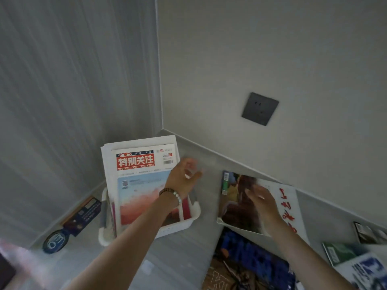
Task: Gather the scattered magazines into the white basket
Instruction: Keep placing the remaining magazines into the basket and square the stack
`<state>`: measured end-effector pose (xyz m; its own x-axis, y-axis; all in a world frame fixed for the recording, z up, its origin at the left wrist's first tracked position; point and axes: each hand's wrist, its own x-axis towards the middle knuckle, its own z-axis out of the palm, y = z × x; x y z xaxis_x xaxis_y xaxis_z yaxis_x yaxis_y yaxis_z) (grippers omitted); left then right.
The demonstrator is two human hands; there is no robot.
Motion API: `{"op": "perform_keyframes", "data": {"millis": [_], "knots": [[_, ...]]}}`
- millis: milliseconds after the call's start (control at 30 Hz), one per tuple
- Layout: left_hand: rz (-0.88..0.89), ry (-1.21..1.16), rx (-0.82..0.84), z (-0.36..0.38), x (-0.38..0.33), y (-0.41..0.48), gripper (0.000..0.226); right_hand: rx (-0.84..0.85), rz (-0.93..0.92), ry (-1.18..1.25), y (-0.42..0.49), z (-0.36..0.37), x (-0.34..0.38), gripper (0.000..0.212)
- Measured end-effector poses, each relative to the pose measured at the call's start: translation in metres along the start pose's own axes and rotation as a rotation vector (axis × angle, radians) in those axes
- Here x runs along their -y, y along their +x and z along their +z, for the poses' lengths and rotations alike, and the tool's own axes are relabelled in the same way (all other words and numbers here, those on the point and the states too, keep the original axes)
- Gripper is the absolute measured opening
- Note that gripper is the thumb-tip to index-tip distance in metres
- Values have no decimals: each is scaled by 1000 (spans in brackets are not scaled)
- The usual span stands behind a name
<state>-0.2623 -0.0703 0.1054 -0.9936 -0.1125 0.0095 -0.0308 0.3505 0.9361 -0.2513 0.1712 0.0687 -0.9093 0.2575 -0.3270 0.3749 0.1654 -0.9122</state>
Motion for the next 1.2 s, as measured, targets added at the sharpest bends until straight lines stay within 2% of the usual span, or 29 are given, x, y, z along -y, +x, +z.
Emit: {"op": "perform_keyframes", "data": {"millis": [100, 200, 300, 400, 500, 600, 700, 833, 900, 1000, 1067, 1133, 1200], "knots": [[-51, 24, 206, 68, 1, 15, 38, -100, 121, 25, 14, -59, -28, 56], [-136, 71, 284, 125, 11, 29, 47, -162, 186, 52, 25, -105, -55, 61], [-252, 283, 258, 161, 25, 38, 74, -116, 226, 25, 37, -138, -75, 47], [-377, 282, 250, 185, 35, 39, 94, -75, 265, -12, 47, -154, -84, 30], [-286, 543, 304, 201, 45, 34, 107, -34, 337, 25, 58, -159, -87, 27], [-278, 610, 332, 206, 51, 33, 110, -7, 379, -2, 66, -158, -85, 19], [-298, 613, 362, 207, 50, 36, 109, -29, 213, -107, 67, -155, -79, 10], [-286, 573, 348, 204, 34, 41, 104, 4, -22, -65, 50, -157, -50, 15], [-171, 503, 275, 197, 15, 44, 101, 39, -164, -62, 41, -163, -23, 15], [128, 440, 192, 178, -28, 53, 98, 123, -333, -135, 24, -172, 28, 15], [156, 254, 225, 155, -61, 56, 76, 157, -400, -173, 13, -177, 60, 14], [150, 89, 219, 130, -87, 52, 36, 175, -470, -192, 1, -180, 87, 12], [205, 77, 197, 106, -104, 47, 23, 162, -538, -195, -11, -180, 111, 11]]}}
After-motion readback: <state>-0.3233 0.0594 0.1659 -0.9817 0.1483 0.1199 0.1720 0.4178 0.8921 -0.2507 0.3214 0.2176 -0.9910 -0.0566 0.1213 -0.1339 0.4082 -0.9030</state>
